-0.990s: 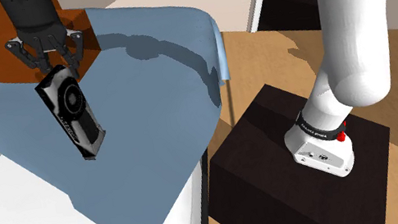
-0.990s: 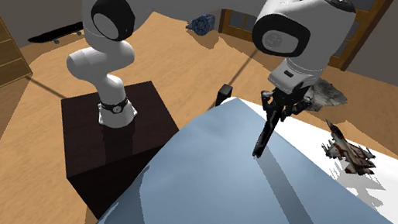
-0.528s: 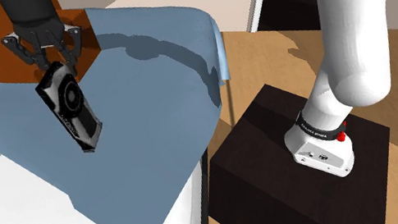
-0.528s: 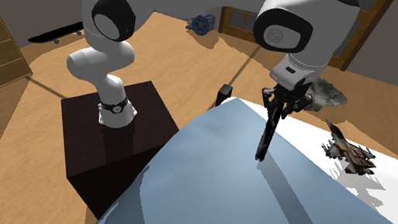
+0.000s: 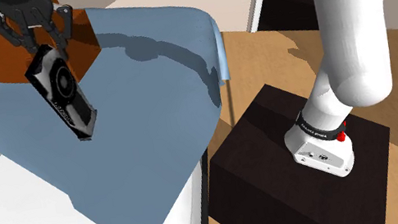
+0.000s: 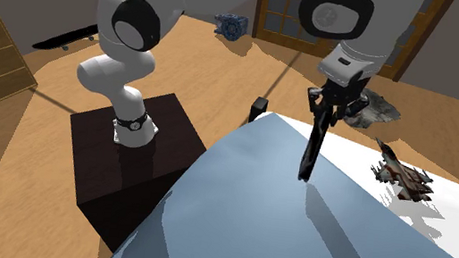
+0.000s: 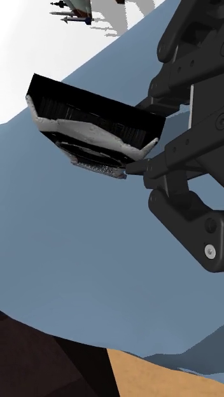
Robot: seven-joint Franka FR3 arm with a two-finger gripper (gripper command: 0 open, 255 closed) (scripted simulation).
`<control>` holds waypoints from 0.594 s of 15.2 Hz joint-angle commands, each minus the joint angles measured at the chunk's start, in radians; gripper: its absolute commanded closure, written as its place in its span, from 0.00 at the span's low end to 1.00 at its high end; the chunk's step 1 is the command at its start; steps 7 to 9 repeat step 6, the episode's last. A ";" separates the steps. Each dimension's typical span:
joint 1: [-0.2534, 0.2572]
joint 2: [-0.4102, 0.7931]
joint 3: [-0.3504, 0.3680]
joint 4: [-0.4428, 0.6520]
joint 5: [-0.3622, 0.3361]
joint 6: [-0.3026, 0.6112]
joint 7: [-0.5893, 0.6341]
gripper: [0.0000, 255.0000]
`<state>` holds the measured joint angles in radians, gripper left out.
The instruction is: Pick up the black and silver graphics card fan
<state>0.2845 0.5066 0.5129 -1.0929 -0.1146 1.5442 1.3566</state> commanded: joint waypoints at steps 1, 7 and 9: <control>0.012 0.014 -0.001 0.055 -0.006 -0.040 0.002 1.00; 0.034 0.043 -0.004 0.146 -0.018 -0.102 0.007 1.00; 0.034 0.043 -0.004 0.146 -0.018 -0.102 0.007 1.00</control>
